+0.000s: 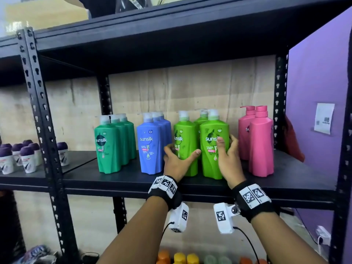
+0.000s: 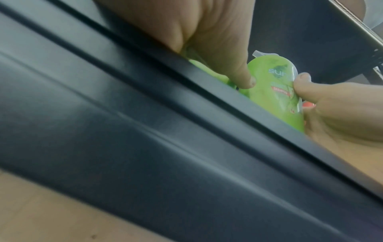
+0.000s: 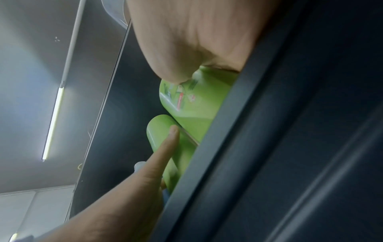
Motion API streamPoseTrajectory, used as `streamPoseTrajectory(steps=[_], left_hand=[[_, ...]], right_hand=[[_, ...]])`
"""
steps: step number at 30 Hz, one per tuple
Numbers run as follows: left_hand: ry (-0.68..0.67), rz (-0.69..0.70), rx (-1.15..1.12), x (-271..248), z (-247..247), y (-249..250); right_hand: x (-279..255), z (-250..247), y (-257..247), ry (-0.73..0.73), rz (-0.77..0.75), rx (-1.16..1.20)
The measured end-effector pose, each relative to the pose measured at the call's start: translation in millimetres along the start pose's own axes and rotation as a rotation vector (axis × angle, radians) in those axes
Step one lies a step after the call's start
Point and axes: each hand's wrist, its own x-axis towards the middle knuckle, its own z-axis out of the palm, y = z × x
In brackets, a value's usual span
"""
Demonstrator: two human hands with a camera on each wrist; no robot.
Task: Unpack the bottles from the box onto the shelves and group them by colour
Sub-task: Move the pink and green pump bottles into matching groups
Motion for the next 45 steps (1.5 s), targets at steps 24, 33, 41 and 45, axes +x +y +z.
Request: streamPoseTrajectory(steps=[24,33,41,45], left_hand=[[0.021,0.050,0.035,-1,-2,-3],[0.039,0.075,0.042,-3,0,-4],[0.016,0.117,0.022,-6,-3,-1],[0.039,0.162,-0.035,-4,-7,4]], right_hand=[[-5,-2,15,-0.075,0.073,-0.046],[-12,0,8,-0.141,0.053,-0.102],[-14,-2,6,-0.118,0.063,-0.136],[-13,-4,4,-0.119,0.095,-0.102]])
